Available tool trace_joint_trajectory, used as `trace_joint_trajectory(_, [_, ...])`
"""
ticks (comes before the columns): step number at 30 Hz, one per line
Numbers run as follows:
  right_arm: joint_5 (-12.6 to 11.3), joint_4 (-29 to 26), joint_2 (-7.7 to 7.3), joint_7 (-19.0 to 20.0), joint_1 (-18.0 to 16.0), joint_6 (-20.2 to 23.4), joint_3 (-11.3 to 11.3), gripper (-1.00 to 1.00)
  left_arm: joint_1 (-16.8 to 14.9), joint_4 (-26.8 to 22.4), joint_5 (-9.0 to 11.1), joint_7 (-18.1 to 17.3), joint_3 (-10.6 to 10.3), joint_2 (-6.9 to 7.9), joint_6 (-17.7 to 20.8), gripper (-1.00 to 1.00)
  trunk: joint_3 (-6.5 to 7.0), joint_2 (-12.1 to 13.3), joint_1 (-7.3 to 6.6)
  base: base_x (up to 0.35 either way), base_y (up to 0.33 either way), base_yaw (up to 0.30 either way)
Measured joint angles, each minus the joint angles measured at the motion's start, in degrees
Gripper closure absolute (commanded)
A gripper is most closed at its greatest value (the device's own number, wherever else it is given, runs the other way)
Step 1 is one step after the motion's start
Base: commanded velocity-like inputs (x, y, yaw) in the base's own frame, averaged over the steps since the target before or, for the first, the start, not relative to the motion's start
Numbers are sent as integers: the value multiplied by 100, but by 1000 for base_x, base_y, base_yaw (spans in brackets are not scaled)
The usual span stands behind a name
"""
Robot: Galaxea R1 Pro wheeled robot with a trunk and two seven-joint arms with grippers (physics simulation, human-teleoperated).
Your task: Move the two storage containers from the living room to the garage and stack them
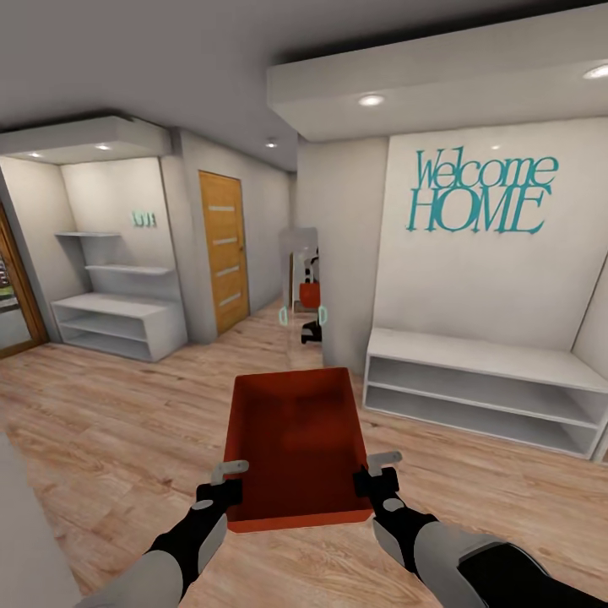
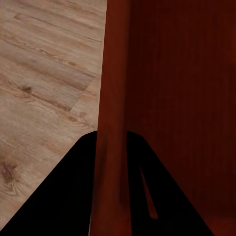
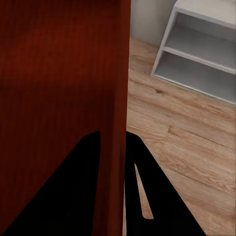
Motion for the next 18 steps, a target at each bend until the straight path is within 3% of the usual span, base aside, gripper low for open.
trace_joint_trajectory(14, [-3, -3, 0, -1, 0, 4, 5, 100, 0, 0, 0, 0, 2, 0, 0, 100, 0, 0, 0, 329, 0, 0])
trace_joint_trajectory(18, [-5, 2, 1, 2, 0, -2, 3, 100, 1, -1, 0, 0, 0, 1, 0, 100, 0, 0, 0, 329, 0, 116])
